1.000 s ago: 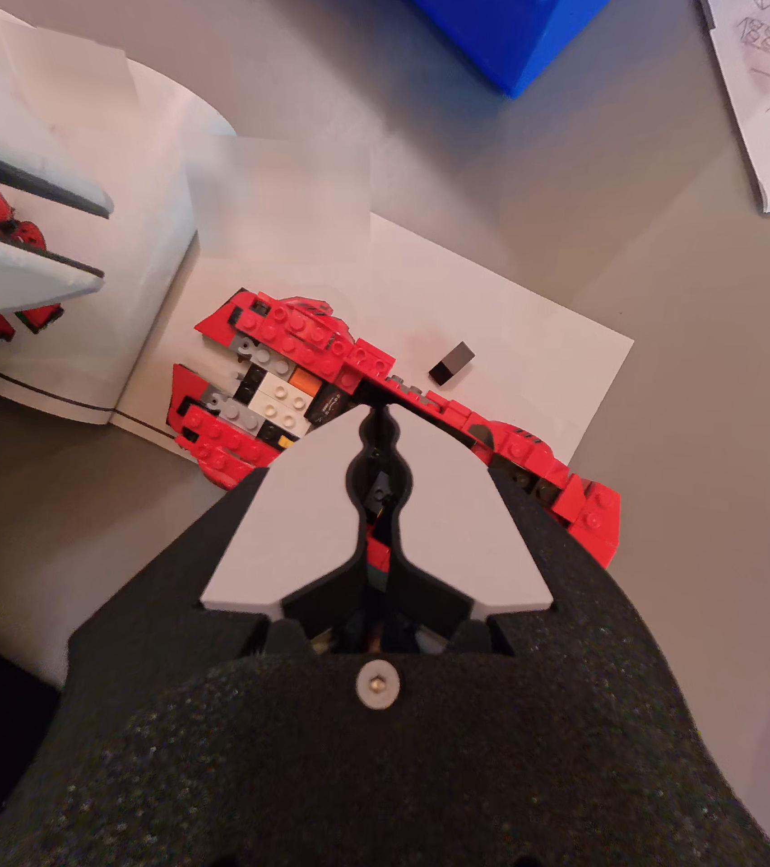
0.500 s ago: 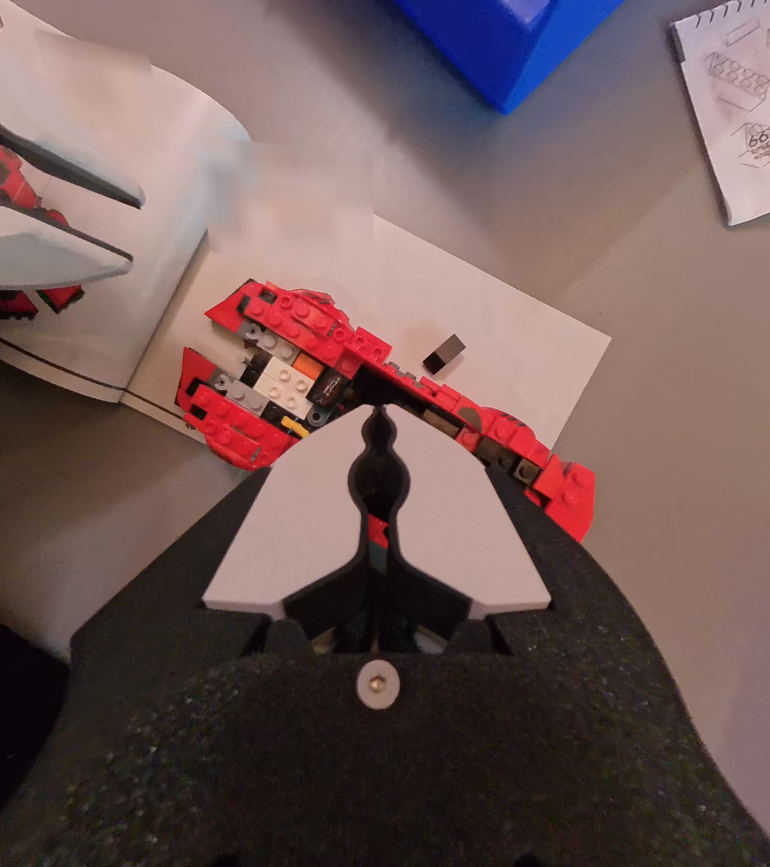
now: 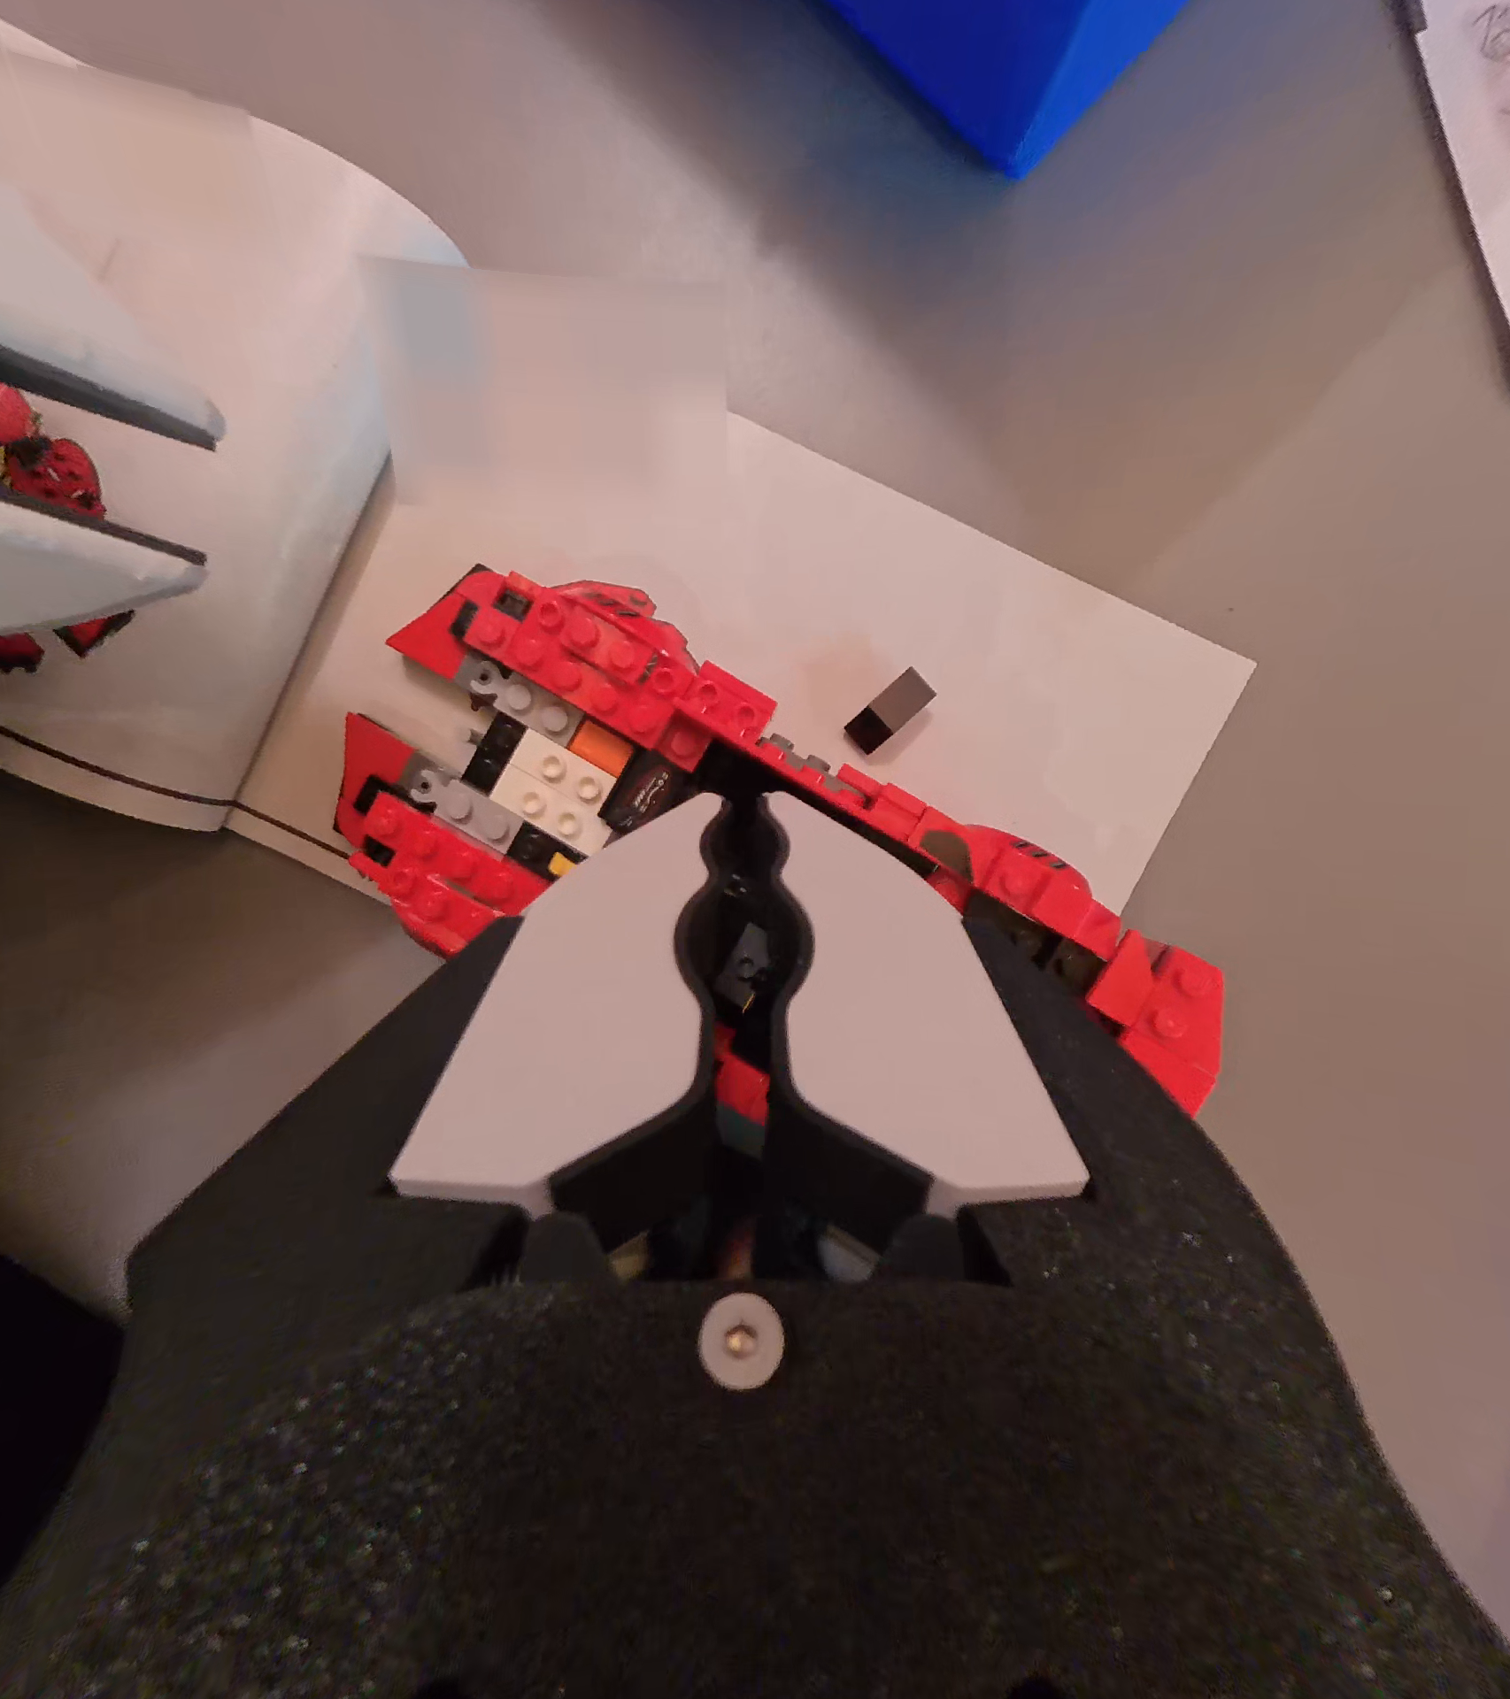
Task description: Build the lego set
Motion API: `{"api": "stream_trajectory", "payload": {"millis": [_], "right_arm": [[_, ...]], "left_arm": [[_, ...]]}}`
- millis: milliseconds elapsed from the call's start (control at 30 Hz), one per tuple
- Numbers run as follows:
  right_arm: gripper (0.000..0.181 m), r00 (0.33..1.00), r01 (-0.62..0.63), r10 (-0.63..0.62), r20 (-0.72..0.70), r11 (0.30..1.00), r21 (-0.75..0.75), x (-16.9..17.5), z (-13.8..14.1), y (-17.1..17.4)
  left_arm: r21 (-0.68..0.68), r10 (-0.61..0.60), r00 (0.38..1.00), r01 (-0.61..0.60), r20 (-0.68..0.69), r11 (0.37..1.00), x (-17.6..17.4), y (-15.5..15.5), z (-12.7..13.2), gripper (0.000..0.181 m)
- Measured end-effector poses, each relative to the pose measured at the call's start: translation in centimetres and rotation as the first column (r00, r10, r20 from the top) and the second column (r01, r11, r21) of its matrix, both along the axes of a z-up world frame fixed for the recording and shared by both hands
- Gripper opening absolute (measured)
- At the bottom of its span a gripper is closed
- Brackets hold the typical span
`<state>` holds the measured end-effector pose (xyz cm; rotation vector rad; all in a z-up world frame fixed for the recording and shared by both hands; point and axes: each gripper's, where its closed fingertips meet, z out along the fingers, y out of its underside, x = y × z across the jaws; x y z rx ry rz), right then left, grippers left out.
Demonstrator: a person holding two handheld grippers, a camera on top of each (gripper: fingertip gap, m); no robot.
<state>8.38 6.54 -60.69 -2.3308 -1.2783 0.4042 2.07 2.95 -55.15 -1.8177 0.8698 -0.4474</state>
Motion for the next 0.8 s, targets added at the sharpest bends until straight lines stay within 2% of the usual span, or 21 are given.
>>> {"api": "stream_trajectory", "payload": {"millis": [200,500,567,667,700,767,800], "right_arm": [[0.003,0.998,-0.038,0.037,0.049,0.999,0.017,0.1,0.0,0.0],[0.0,0.997,-0.07,0.07,0.008,0.997,0.034,0.1,1.0,-0.2],[0.0,0.988,-0.152,0.152,-0.014,0.987,0.049,0.2,2.1,-0.5],[0.039,0.947,-0.317,0.32,-0.006,0.941,0.119,1.4,4.4,-0.3],[0.036,0.931,-0.363,0.365,0.009,0.923,0.129,1.9,5.0,-0.2],[0.014,0.897,-0.436,0.441,0.002,0.886,0.157,2.3,6.0,0.1],[0.013,0.885,-0.457,0.465,-0.017,0.876,0.154,2.3,6.3,0.0]], "left_arm": [[-0.001,0.0,1.0,0.0,0.0,1.0,0.0,0.0,0.0,0.012],[-0.002,0.0,1.0,0.0,0.0,1.0,0.0,0.0,0.0,0.012],[-0.002,-0.001,1.0,0.001,-0.001,1.0,0.0,0.0,0.0,0.012],[0.0,-0.003,1.0,0.003,-0.003,1.0,0.0,0.0,0.0,0.012],[0.002,-0.004,1.0,0.004,-0.004,1.0,0.1,0.0,0.0,0.012],[0.006,-0.005,1.0,0.005,-0.009,1.0,0.1,-0.1,0.0,0.012],[0.007,-0.006,1.0,0.006,-0.012,1.0,0.1,-0.1,-0.1,0.012]]}}
